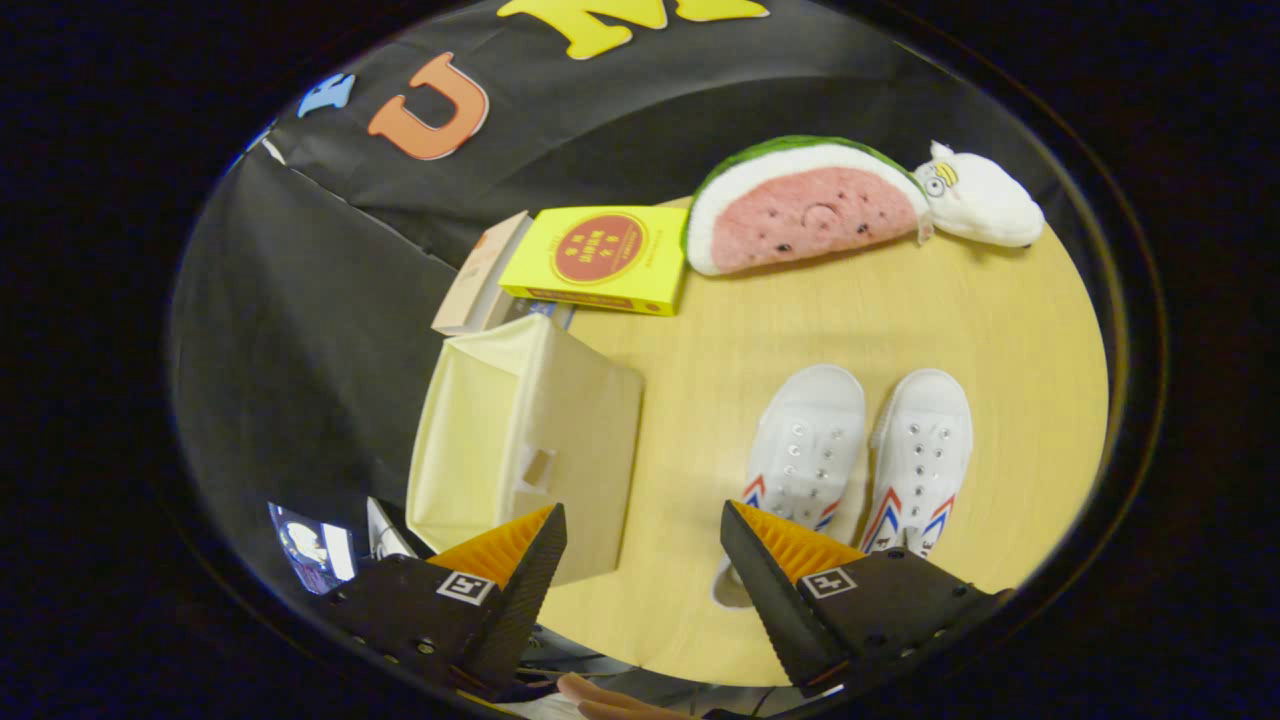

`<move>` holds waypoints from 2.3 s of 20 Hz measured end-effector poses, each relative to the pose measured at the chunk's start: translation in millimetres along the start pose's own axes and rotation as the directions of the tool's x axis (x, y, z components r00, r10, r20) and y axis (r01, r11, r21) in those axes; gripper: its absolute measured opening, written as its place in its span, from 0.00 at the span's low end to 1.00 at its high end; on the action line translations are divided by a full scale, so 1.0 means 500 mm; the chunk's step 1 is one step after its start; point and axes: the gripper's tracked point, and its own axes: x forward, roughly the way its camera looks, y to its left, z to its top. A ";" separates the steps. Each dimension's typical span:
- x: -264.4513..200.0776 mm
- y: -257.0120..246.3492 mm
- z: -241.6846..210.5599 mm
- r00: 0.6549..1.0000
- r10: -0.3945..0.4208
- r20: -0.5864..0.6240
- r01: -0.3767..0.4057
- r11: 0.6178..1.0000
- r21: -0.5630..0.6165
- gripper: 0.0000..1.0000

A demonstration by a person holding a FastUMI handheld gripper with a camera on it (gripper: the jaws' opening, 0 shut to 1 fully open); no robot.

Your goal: Open the storage box then place both shoes into the box .Put the left shoe in first, then the right shoe, with the right side of both shoes facing outward in a uniform manner.

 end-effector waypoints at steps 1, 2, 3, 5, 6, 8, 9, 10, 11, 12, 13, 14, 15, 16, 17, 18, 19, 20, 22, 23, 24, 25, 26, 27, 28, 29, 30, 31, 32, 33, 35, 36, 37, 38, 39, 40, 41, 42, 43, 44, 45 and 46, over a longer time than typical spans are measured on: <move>0.010 -0.027 -0.015 1.000 -0.015 -0.019 0.015 1.000 0.005 0.95; 0.020 -0.052 -0.026 0.999 -0.028 -0.034 0.028 1.000 0.008 0.95; 0.031 -0.074 -0.040 0.997 -0.048 -0.053 0.049 0.999 0.008 0.95; 0.053 -0.114 -0.062 0.993 -0.082 -0.088 0.082 0.997 -0.005 0.94; 0.061 -0.136 -0.071 0.989 -0.106 -0.100 0.105 0.994 -0.016 0.94; 0.082 -0.175 -0.086 0.977 -0.165 -0.132 0.164 0.986 -0.021 0.89; 0.092 -0.188 -0.088 0.973 -0.181 -0.143 0.179 0.983 -0.027 0.86; 0.099 -0.200 -0.085 0.973 -0.187 -0.136 0.185 0.982 -0.029 0.80; 0.110 -0.204 -0.074 0.974 -0.196 -0.116 0.195 0.981 -0.017 0.74; 0.117 -0.207 -0.068 0.973 -0.200 -0.112 0.201 0.980 -0.005 0.68; 0.127 -0.221 -0.066 0.970 -0.221 -0.103 0.222 0.975 -0.003 0.61; 0.131 -0.233 -0.057 0.963 -0.254 -0.094 0.255 0.967 -0.008 0.54; 0.136 -0.234 -0.065 0.958 -0.266 -0.110 0.265 0.964 -0.022 0.47; 0.144 -0.236 -0.066 0.954 -0.281 -0.110 0.277 0.960 -0.046 0.40; 0.151 -0.234 -0.058 0.959 -0.272 -0.083 0.267 0.961 -0.074 0.40; 0.164 -0.219 -0.072 0.963 -0.250 -0.102 0.244 0.967 -0.071 0.38; 0.145 -0.220 -0.060 0.964 -0.253 -0.083 0.248 0.967 -0.067 0.23; 0.157 -0.221 -0.064 0.965 -0.248 -0.088 0.244 0.968 -0.058 0.08; 0.154 -0.214 -0.064 0.973 -0.217 -0.077 0.217 0.976 -0.009 0.00; 0.149 -0.219 -0.064 0.977 -0.199 -0.074 0.200 0.980 0.000 0.00; 0.146 -0.216 -0.062 0.981 -0.183 -0.062 0.184 0.983 0.020 0.00; 0.144 -0.215 -0.065 0.984 -0.168 -0.059 0.170 0.985 0.032 0.00; 0.136 -0.211 -0.067 0.987 -0.154 -0.056 0.156 0.987 0.042 0.00; 0.126 -0.204 -0.073 0.989 -0.135 -0.055 0.138 0.989 0.049 0.00; 0.115 -0.200 -0.079 0.991 -0.119 -0.054 0.122 0.990 0.063 0.00; 0.103 -0.192 -0.083 0.993 -0.105 -0.049 0.109 0.991 0.077 0.00; 0.085 -0.181 -0.083 0.996 -0.087 -0.038 0.090 0.992 0.087 0.00; 0.066 -0.166 -0.080 0.997 -0.070 -0.019 0.071 0.993 0.099 0.00; 0.042 -0.148 -0.074 0.999 -0.054 0.003 0.053 0.993 0.101 0.00; 0.018 -0.128 -0.067 0.999 -0.045 0.024 0.043 0.994 0.100 0.00; -0.032 -0.080 -0.047 0.997 -0.036 0.071 0.030 0.996 0.082 0.00; -0.058 -0.051 -0.035 0.995 -0.030 0.095 0.023 0.997 0.072 0.00; -0.076 -0.017 -0.026 0.993 -0.022 0.113 0.015 0.998 0.058 0.00; -0.095 0.017 -0.015 0.991 -0.015 0.132 0.009 0.999 0.043 0.00; -0.107 0.053 -0.007 0.989 -0.011 0.148 0.007 1.000 0.028 0.00; -0.116 0.089 0.002 0.987 -0.009 0.162 0.007 1.000 0.013 0.00; -0.117 0.127 0.005 0.985 -0.005 0.172 0.006 1.000 -0.008 0.00; -0.114 0.165 0.008 0.983 0.000 0.182 0.006 1.000 -0.028 0.00; -0.103 0.204 0.012 0.982 0.003 0.190 0.006 0.999 -0.049 0.00; -0.085 0.239 0.014 0.981 0.004 0.193 0.009 0.998 -0.063 0.00; -0.067 0.274 0.013 0.981 0.008 0.195 0.005 0.998 -0.064 0.00; -0.043 0.308 0.009 0.981 0.013 0.192 0.000 0.998 -0.067 0.00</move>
